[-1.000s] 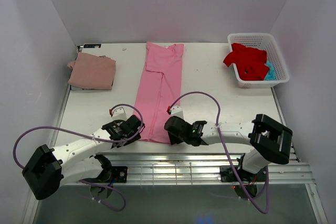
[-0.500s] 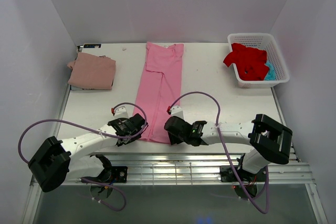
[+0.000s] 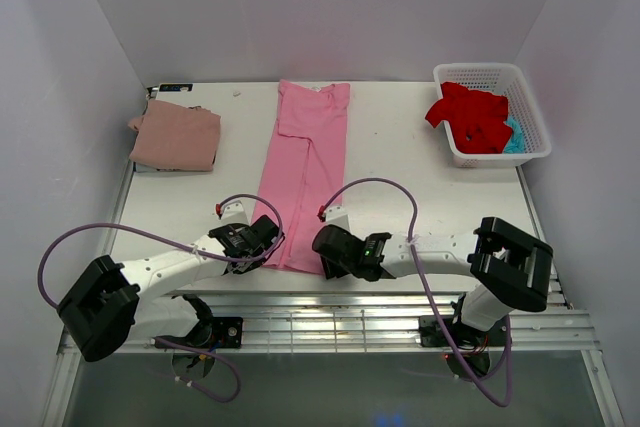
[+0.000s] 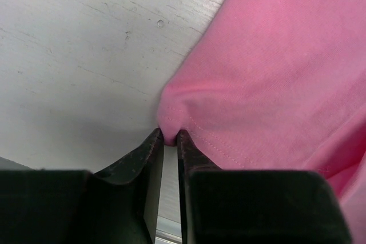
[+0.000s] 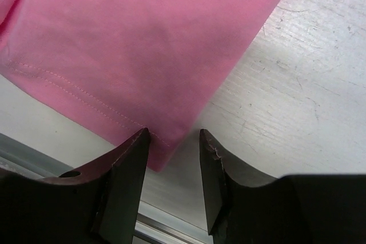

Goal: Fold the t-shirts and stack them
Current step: Grab the bottom of the folded rectangular tshirt with both arms

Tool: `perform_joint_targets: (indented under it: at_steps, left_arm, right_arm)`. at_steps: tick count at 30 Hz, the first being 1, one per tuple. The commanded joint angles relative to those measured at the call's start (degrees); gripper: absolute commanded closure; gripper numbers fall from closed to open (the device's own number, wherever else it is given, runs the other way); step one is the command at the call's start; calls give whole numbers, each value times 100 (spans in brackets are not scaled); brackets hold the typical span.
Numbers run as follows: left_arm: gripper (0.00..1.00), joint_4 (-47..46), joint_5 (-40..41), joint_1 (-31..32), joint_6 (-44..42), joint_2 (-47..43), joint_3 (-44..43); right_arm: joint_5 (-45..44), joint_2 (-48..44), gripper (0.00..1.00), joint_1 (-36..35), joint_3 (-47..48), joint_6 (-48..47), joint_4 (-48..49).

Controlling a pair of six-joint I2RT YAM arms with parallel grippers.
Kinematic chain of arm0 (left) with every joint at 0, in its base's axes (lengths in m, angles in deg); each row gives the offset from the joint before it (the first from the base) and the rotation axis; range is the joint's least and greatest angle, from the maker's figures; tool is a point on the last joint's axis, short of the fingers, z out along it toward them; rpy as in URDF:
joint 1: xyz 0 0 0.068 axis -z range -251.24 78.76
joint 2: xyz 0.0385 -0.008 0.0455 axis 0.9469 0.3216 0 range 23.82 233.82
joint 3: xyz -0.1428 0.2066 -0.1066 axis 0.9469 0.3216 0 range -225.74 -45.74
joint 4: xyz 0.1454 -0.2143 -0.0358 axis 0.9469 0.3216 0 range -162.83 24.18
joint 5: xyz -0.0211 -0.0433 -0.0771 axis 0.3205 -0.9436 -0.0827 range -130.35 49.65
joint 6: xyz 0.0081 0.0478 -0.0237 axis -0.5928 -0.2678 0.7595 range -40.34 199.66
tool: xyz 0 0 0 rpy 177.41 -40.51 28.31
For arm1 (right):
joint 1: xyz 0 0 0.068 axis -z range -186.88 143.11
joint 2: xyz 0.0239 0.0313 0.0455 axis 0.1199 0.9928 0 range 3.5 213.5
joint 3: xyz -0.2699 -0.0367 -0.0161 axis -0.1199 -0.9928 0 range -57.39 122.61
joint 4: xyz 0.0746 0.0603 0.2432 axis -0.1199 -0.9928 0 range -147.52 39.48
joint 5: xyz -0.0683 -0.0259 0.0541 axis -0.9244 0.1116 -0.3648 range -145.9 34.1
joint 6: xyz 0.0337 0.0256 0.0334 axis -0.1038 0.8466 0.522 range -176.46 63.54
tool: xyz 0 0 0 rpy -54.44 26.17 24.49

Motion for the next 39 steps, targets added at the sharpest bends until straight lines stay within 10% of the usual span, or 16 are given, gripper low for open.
perform_joint_targets:
  at_steps: [1, 8, 22, 39]
  left_arm:
    - [76, 44, 44, 19, -52, -29, -88]
    - [100, -53, -149, 19, -201, 42, -79]
    - [100, -132, -554, 1319, 553, -302, 211]
    - [100, -35, 1255, 2032, 924, 138, -1124]
  right_arm:
    - [75, 211, 55, -84, -54, 132, 81]
    - [49, 413, 92, -172, 60, 255, -199]
    - [-619, -228, 92, -813, 113, 1494, -2150]
    - [-1999, -299, 92, -279, 1070, 1144, -2529]
